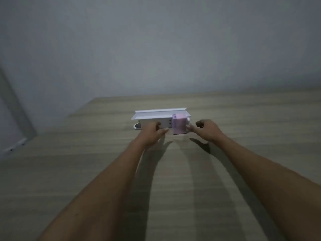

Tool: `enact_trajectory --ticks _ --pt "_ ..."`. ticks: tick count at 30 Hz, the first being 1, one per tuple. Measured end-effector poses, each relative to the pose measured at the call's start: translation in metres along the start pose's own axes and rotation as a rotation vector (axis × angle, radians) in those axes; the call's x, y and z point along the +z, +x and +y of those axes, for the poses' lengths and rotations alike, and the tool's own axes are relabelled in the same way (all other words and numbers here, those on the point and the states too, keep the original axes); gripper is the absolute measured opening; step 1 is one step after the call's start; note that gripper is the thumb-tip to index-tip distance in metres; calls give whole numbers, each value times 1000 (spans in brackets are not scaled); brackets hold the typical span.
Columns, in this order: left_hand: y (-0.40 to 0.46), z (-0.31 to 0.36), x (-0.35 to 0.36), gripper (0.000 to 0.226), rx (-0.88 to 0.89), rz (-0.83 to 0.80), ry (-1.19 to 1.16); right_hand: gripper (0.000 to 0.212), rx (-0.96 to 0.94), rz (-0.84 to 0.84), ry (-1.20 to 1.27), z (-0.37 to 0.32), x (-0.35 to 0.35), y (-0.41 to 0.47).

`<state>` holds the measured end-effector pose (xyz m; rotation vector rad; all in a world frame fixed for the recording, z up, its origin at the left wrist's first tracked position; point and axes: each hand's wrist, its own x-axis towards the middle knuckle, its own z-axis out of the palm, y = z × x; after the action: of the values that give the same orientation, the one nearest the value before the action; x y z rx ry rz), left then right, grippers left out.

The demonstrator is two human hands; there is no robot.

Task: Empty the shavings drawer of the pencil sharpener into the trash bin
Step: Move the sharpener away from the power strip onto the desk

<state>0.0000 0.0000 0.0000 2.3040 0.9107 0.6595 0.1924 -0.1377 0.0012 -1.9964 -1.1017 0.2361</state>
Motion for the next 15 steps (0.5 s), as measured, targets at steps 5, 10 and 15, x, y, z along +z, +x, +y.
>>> enact_trajectory --ticks 5,10,15 --pt "32 -9 25 64 -56 -24 -219 70 53 -128 131 15 13 29" --pt "50 -9 38 47 59 -57 -301 53 41 -203 268 26 20 52" --pt "54 1 44 44 71 -35 -313 36 26 -199 383 22 24 51"
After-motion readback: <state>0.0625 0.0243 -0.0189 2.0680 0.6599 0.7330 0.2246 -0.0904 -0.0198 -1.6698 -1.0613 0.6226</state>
